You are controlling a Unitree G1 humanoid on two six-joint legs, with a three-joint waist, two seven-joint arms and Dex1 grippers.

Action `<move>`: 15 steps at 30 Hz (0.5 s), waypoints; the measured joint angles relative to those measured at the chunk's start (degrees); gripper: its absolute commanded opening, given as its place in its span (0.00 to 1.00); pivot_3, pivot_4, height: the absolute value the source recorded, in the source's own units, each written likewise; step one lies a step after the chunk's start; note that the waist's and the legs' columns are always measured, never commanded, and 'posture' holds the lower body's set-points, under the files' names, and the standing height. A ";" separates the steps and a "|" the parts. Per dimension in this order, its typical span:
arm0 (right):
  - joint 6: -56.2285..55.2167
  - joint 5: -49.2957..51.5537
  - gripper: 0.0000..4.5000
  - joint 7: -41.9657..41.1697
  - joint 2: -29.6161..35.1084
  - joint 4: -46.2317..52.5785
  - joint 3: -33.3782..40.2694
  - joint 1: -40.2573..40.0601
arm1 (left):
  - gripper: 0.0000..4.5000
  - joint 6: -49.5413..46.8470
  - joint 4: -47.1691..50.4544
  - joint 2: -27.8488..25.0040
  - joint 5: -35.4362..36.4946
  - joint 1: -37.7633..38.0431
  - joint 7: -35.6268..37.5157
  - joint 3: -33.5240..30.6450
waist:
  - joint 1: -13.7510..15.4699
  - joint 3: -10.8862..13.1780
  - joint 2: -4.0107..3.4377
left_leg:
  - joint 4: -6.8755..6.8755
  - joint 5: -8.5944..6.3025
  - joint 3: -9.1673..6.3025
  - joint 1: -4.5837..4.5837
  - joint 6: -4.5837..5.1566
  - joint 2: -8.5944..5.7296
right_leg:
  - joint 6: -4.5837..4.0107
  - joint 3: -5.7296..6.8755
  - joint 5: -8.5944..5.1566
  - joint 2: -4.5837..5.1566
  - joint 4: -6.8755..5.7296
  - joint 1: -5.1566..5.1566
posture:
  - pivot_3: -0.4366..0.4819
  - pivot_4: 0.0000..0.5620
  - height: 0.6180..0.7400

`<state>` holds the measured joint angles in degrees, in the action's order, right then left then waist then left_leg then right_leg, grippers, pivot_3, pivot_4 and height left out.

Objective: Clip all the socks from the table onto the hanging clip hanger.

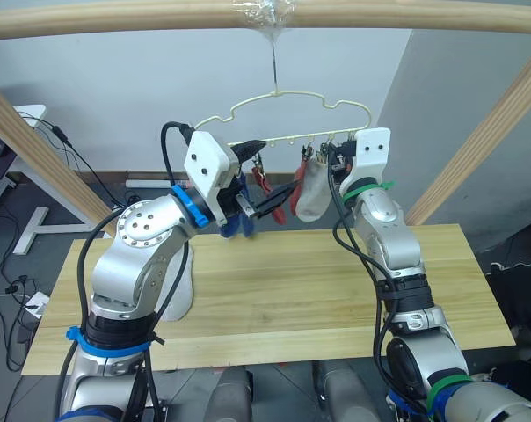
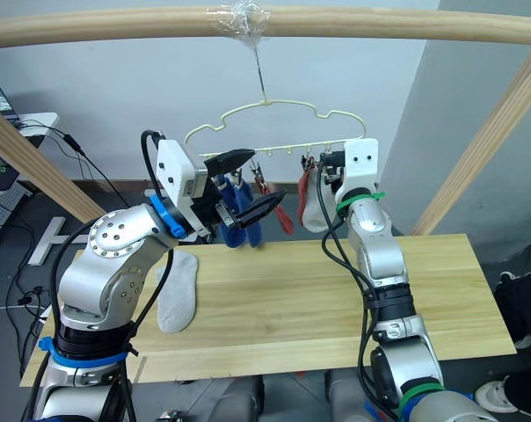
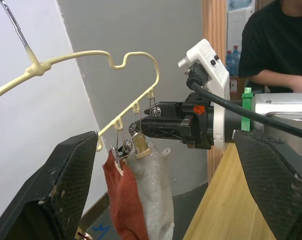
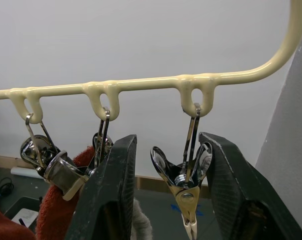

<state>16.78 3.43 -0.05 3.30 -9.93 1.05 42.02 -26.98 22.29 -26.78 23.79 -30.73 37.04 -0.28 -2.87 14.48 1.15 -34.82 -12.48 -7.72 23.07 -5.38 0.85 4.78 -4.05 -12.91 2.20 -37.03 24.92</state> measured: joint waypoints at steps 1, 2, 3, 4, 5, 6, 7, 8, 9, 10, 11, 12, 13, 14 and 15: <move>-0.04 0.00 0.45 -0.01 -0.01 -0.02 0.00 0.00 | 1.00 -0.05 0.00 0.01 0.08 -0.09 -0.05 0.00 | 0.00 0.00 0.00 | 0.00 0.00 0.00 0.00 0.00 0.00 | 0.00 0.00 0.00 0.00 0.00 0.00 | 0.56 0.44 1.00; -0.08 0.00 0.45 -0.01 -0.02 -0.05 0.00 0.01 | 1.00 -0.09 0.00 0.02 0.20 -0.25 -0.13 0.00 | 0.00 0.00 0.00 | 0.00 0.00 0.00 0.00 0.00 0.00 | 0.00 0.00 0.00 0.00 0.00 0.00 | 0.56 0.44 1.00; -0.12 0.00 0.45 -0.03 -0.04 -0.15 0.00 0.05 | 1.00 -0.14 0.00 0.03 0.34 -0.45 -0.18 0.00 | 0.00 0.00 0.00 | 0.00 0.00 0.00 0.00 0.00 0.00 | 0.00 0.00 0.00 0.00 0.00 0.00 | 0.56 0.44 1.00; -0.13 0.01 0.45 -0.04 -0.05 -0.33 0.00 0.17 | 1.00 -0.20 0.03 0.06 0.48 -0.67 -0.23 0.00 | 0.00 0.00 0.00 | 0.00 0.00 0.00 0.00 0.00 0.00 | 0.00 0.00 0.00 0.00 0.00 0.00 | 0.56 0.44 1.00; -0.15 0.01 0.45 -0.06 -0.06 -0.40 -0.01 0.22 | 1.00 -0.30 0.09 0.08 0.64 -0.81 -0.32 0.00 | 0.00 0.00 0.00 | 0.00 0.00 0.00 0.00 0.00 0.00 | 0.00 0.00 0.00 0.00 0.00 0.00 | 0.56 0.44 1.00; -0.17 0.02 0.45 -0.08 -0.09 -0.45 -0.01 0.31 | 1.00 -0.42 0.13 0.11 0.81 -0.87 -0.40 0.00 | 0.00 0.00 0.00 | 0.00 0.00 0.00 0.00 0.00 0.00 | 0.00 0.00 0.00 0.00 0.00 0.00 | 0.56 0.44 1.00; -0.19 0.02 0.45 -0.10 -0.09 -0.49 -0.01 0.41 | 1.00 -0.56 0.13 0.14 0.93 -0.87 -0.47 0.00 | -0.01 0.00 0.00 | 0.00 0.00 0.00 0.00 0.00 0.00 | 0.00 0.00 0.00 0.00 0.00 0.00 | 0.56 0.44 1.00; -0.21 0.02 0.45 -0.13 -0.10 -0.51 -0.01 0.50 | 1.00 -0.67 0.13 0.15 0.97 -0.87 -0.57 0.00 | -0.01 0.00 0.00 | 0.00 0.00 0.00 0.00 0.00 0.00 | 0.00 0.00 0.00 0.00 0.00 0.00 | 0.56 0.44 1.00; -0.24 0.03 0.45 -0.16 -0.12 -0.51 -0.01 0.59 | 1.00 -0.75 0.13 0.15 0.98 -0.87 -0.67 0.00 | 0.00 0.00 0.00 | 0.00 0.00 0.00 0.00 0.00 0.00 | 0.00 0.00 0.00 0.00 0.00 0.00 | 0.56 0.44 1.00; -0.28 0.04 0.37 -0.23 -0.13 -0.52 -0.01 0.73 | 1.00 -0.90 0.13 0.15 1.00 -0.87 -0.75 0.00 | -0.01 0.00 0.00 | 0.00 0.00 0.00 0.00 0.00 0.00 | 0.00 0.00 0.00 0.00 0.00 0.00 | 0.56 0.44 1.00; -0.40 0.05 0.33 -0.32 -0.14 -0.52 -0.01 0.83 | 1.00 -1.01 0.13 0.15 1.00 -0.87 -0.87 0.00 | 0.00 0.00 0.00 | 0.00 0.00 0.00 0.00 0.00 0.00 | 0.00 0.00 0.00 0.00 0.00 0.00 | 0.56 0.44 1.00; -0.56 0.05 0.26 -0.41 -0.14 -0.53 -0.01 0.90 | 1.00 -1.05 0.13 0.15 1.00 -0.87 -1.01 0.00 | 0.00 0.00 0.00 | 0.00 0.00 0.00 0.00 0.00 0.00 | 0.00 0.00 0.00 0.00 0.00 0.00 | 0.56 0.44 1.00; -0.73 0.05 0.18 -0.54 -0.13 -0.53 0.01 1.01 | 1.00 -1.09 0.14 0.15 1.01 -0.87 -1.20 0.00 | 0.00 0.00 0.00 | 0.00 0.00 0.00 0.00 0.00 0.00 | 0.00 0.00 0.00 0.00 0.00 0.00 | 0.56 0.44 1.00; -0.79 0.05 0.12 -0.66 -0.11 -0.53 0.04 1.12 | 1.00 -1.14 0.14 0.15 1.01 -0.87 -1.33 0.00 | -0.01 0.00 0.00 | 0.00 0.00 0.00 0.00 0.00 0.00 | 0.00 0.00 0.00 0.00 -0.01 0.00 | 0.56 0.45 1.00; -0.79 0.05 0.08 -0.69 -0.10 -0.53 0.08 1.17 | 1.00 -1.17 0.15 0.15 1.01 -0.87 -1.37 0.00 | -0.01 0.00 0.00 | 0.00 0.00 0.00 0.00 0.00 0.00 | 0.00 0.00 0.00 0.00 -0.01 0.00 | 0.56 0.45 1.00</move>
<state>15.99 3.48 -0.74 3.21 -10.46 1.13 43.19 -28.16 22.44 -26.62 24.80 -31.60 35.66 -0.28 -2.88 14.48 1.15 -34.82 -12.48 -7.72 23.07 -5.38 0.85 4.77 -4.05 -12.91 2.20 -37.04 24.92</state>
